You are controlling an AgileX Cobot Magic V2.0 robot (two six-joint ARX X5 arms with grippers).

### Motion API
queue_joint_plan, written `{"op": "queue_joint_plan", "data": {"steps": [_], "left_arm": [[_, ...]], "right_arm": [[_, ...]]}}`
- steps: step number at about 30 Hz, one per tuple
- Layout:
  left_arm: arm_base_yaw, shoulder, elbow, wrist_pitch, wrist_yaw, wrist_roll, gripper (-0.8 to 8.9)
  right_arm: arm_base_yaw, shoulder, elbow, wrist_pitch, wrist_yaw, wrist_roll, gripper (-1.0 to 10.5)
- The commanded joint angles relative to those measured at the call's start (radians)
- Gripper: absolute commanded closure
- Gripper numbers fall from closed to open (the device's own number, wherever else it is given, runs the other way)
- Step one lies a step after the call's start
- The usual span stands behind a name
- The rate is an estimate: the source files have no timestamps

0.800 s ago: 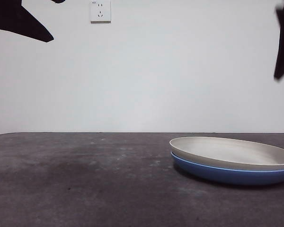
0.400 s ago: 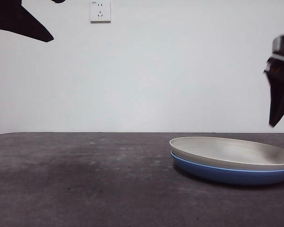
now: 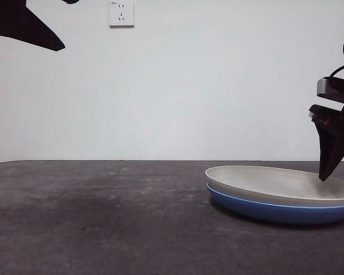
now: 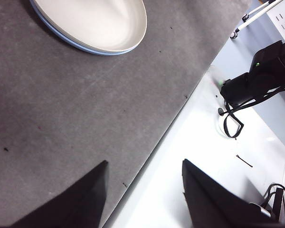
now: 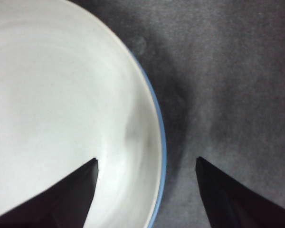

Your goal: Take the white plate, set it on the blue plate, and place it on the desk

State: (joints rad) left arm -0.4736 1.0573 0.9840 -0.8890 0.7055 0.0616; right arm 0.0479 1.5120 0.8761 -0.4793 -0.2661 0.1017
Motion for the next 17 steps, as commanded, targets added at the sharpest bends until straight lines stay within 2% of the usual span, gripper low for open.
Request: {"op": "queue_joint_plan", "data": {"steps": [1, 17], "left_arm": [[-0.005, 0.005, 0.011, 0.011, 0.005, 0.005, 5.64], [-0.005, 0.005, 0.011, 0.018, 0.006, 0.002, 5.64]], "right_arm": [[-0.001, 0.033, 0.011, 0.018, -0.007, -0.008, 6.6], [-0.005, 0.077, 0.011, 0.046, -0.021, -0.002, 8.8]]}}
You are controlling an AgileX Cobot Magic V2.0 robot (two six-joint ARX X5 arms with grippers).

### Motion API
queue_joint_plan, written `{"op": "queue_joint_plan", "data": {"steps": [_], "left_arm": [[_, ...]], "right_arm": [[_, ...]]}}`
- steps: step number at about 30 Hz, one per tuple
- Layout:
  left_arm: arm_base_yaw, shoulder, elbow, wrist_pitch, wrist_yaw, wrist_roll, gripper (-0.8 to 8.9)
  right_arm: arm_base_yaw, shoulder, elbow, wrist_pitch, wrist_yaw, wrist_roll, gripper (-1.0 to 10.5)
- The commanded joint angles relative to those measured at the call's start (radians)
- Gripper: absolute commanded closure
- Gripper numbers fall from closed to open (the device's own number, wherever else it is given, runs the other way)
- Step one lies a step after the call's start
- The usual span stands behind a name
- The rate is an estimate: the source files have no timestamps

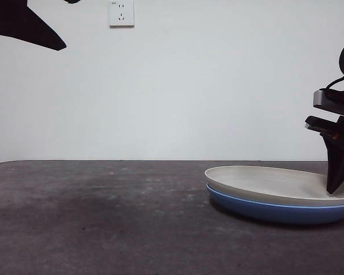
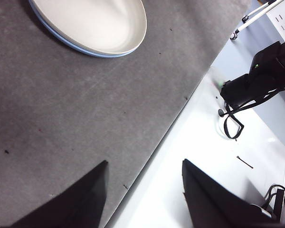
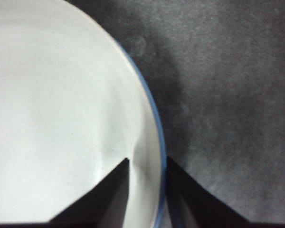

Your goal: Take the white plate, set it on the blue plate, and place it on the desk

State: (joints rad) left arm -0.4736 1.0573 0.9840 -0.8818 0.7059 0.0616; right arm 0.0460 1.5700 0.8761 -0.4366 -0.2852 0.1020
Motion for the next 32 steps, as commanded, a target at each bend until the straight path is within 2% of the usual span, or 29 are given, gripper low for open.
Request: {"op": "queue_joint_plan", "data": {"steps": [1, 4, 12, 18, 25, 32], "left_arm": [[-0.005, 0.005, 0.011, 0.011, 0.005, 0.002, 5.64], [-0.005, 0.005, 0.011, 0.01, 0.005, 0.001, 5.64], [-0.005, 0.005, 0.011, 0.01, 0.005, -0.002, 5.64], [-0.005, 0.005, 0.011, 0.01, 0.005, -0.002, 5.64], [-0.005, 0.005, 0.011, 0.013, 0.005, -0.002, 5.64], [-0.005, 0.005, 0.011, 0.014, 0.005, -0.002, 5.64]], "right_arm": [[-0.004, 0.019, 0.011, 0.003, 0.0, 0.001, 8.9], [-0.008, 0.019, 0.011, 0.003, 0.006, 0.003, 9.4], [-0.029, 0.016, 0.012, 0.009, 0.0, 0.011, 9.4], [-0.031, -0.064, 0.014, 0.01, -0.024, 0.025, 9.4], [-0.035, -0.207, 0.016, 0.002, -0.058, 0.07, 9.4], [-0.033, -0.246, 0.016, 0.003, -0.112, 0.12, 9.4]]}}
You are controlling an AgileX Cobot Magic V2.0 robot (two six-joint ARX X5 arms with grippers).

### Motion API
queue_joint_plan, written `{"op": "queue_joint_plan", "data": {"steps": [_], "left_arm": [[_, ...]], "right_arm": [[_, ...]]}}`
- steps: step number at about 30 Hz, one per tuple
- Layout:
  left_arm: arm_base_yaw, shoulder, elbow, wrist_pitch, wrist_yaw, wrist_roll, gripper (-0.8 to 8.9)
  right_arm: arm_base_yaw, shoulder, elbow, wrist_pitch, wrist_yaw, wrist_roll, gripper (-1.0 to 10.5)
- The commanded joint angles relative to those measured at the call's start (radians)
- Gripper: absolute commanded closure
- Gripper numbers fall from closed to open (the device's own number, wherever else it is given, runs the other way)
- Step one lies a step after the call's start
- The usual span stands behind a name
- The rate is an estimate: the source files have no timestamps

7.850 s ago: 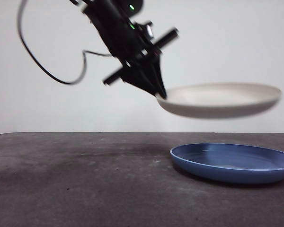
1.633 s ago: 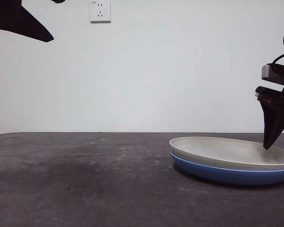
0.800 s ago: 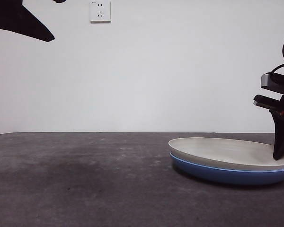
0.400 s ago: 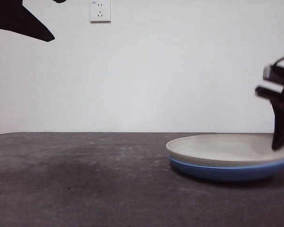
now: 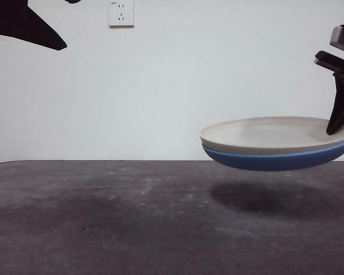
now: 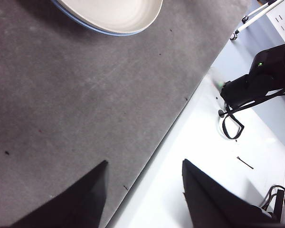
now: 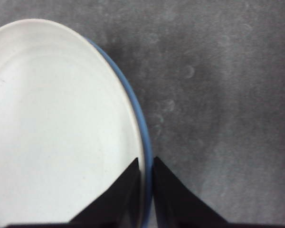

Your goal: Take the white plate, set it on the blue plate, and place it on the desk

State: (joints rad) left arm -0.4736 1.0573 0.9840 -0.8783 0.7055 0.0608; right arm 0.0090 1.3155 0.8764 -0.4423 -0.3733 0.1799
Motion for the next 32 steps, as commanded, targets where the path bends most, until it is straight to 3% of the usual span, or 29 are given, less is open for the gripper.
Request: {"op": "queue_joint_plan", "data": {"steps": [1, 14, 25, 32], "left_arm": [[-0.005, 0.005, 0.011, 0.01, 0.006, -0.002, 5.64], [-0.005, 0.005, 0.012, 0.01, 0.006, -0.002, 5.64], [-0.005, -0.006, 0.012, 0.005, 0.005, -0.002, 5.64], [-0.004, -0.019, 0.012, 0.011, 0.004, -0.002, 5.65]], "right_arm": [[0.008, 0.008, 0.016, 0.01, -0.028, 0.051, 9.4], [0.134, 0.029, 0.018, 0.127, -0.014, 0.152, 9.4], [0.23, 0.184, 0.164, 0.126, 0.021, 0.162, 9.4], [0.24, 0.263, 0.222, 0.121, 0.037, 0.161, 9.4]]}}
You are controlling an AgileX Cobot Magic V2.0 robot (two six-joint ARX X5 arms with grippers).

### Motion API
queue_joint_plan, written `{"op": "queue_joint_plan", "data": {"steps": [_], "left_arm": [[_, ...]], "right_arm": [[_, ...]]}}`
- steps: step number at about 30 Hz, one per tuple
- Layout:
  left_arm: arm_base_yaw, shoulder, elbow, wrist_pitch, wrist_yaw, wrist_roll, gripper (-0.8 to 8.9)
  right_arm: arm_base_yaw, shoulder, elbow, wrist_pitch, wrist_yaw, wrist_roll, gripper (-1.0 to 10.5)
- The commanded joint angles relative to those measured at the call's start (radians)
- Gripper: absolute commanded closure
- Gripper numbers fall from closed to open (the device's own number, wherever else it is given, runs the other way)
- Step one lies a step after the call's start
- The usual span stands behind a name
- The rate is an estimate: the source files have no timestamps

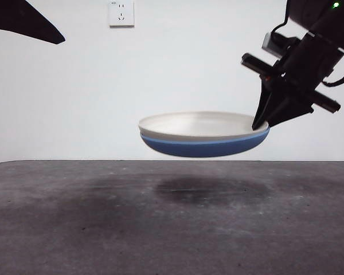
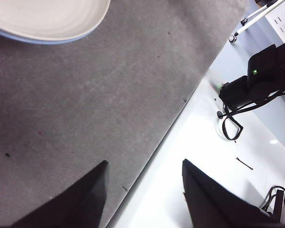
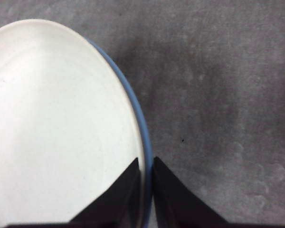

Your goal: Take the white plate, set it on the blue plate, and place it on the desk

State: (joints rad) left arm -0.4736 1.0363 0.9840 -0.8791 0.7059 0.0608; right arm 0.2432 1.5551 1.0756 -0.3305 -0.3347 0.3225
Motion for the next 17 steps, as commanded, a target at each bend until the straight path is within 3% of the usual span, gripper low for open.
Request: {"op": "queue_joint_plan", "data": {"steps": [1, 17], "left_arm": [[-0.004, 0.002, 0.012, 0.012, 0.004, -0.002, 5.65], [-0.005, 0.002, 0.012, 0.011, 0.001, -0.002, 5.65]], "right_arm": [[0.005, 0.029, 0.024, 0.009, -0.001, 0.018, 9.4], [0.023, 0.149, 0.024, 0.045, 0.002, 0.018, 9.4]]}}
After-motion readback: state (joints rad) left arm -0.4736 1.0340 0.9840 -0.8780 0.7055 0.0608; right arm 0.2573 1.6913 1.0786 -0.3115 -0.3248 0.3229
